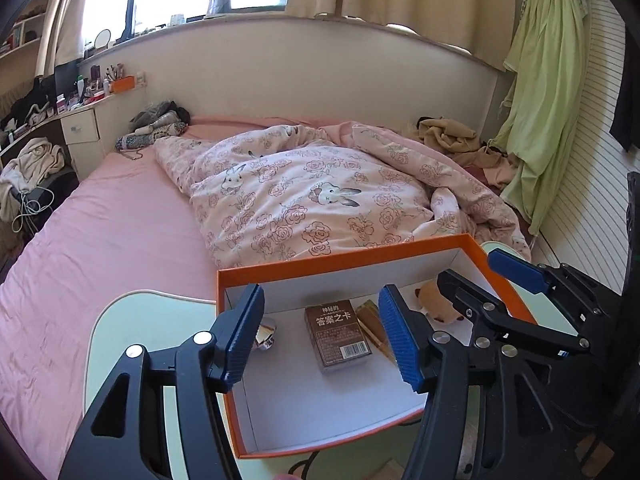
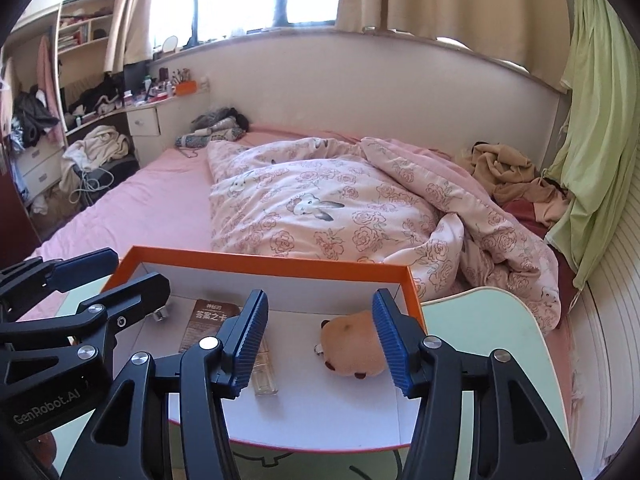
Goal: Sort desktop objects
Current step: 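Release the card box into the orange box with left tool while right tool drops the bottle, then grasp the white figurine with left tool while right tool grasps the clear heart container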
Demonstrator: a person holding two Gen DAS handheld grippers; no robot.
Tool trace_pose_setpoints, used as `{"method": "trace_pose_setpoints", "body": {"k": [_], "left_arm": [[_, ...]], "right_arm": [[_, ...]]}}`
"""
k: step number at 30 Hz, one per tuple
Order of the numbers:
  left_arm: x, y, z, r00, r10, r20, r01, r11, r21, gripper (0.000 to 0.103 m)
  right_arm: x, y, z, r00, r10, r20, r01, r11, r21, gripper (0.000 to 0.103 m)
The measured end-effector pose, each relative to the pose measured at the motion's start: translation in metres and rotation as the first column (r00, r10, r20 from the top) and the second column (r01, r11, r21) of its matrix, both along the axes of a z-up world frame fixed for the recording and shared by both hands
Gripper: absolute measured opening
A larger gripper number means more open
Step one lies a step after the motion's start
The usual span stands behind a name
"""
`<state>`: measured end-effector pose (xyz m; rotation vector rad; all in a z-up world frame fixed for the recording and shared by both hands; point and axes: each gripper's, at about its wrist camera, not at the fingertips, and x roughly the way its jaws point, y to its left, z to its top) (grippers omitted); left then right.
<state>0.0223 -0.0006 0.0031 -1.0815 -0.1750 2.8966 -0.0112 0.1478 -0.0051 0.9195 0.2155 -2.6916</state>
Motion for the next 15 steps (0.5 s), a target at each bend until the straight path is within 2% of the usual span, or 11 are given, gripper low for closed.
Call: {"method": "trace_pose_setpoints", "body": {"k": [6, 10, 15], "left_arm": [[0.03, -0.005, 0.014, 0.999, -0.033, 0.005, 0.033, 0.999, 0.013, 0.061], [0.065, -0.013, 0.018, 0.998, -0.052, 0.02, 0.052, 0.999, 0.005, 0.061], [0.113, -0.02, 0.004, 0.997, -0.063, 0.036, 0.06, 0.995, 0.082, 0.061]], "right_arm": [[0.03, 0.007, 0.016, 1.0, 0.028, -0.011, -0.029, 0.999, -0.026, 0.054], [0.064, 0.018, 0.022, 0.998, 0.07, -0.005, -0.07, 0.996, -0.059, 0.054], [0.122, 0.043, -0.002, 0.989, 0.136, 0.052, -0.127, 0.98, -0.151, 0.053]]}}
